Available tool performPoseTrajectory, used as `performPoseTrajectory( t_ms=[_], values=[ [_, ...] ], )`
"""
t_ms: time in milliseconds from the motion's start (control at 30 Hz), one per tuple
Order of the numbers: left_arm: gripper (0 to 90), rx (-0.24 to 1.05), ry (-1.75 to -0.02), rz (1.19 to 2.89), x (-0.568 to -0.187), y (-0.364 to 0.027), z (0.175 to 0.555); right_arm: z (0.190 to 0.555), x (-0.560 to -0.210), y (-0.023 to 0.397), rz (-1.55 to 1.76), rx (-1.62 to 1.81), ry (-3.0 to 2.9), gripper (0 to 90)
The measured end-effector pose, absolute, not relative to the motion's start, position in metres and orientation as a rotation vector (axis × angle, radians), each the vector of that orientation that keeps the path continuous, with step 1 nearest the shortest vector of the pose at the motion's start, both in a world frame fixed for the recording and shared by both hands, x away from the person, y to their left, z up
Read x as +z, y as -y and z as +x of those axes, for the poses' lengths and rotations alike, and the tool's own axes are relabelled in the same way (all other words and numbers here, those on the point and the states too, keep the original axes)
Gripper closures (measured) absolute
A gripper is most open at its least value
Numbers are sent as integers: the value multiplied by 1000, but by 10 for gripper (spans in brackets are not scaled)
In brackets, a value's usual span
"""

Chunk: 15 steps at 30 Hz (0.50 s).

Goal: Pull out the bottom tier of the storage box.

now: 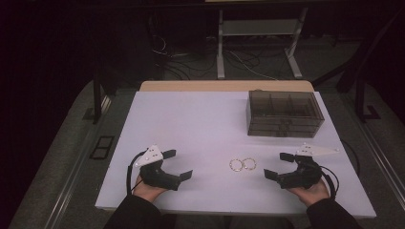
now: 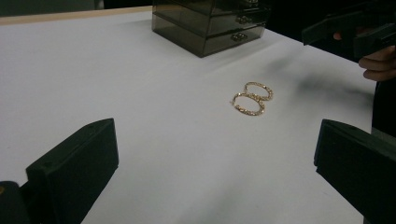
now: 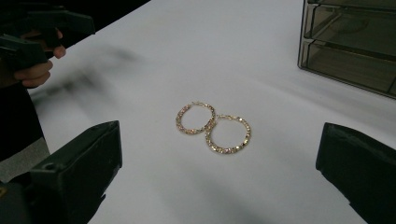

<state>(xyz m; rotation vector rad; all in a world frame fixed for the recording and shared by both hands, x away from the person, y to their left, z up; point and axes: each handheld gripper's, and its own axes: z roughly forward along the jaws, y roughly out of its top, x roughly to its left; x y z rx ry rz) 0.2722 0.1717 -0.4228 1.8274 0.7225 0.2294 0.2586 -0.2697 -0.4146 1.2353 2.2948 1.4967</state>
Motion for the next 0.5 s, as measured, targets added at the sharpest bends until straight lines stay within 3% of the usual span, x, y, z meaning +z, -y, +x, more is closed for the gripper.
performPoseTrajectory(
  t_ms=[500],
  values=[
    [0, 227, -743, 1798, -421, -179, 274, 257, -413, 274, 1237, 1519, -2310, 0]
  ],
)
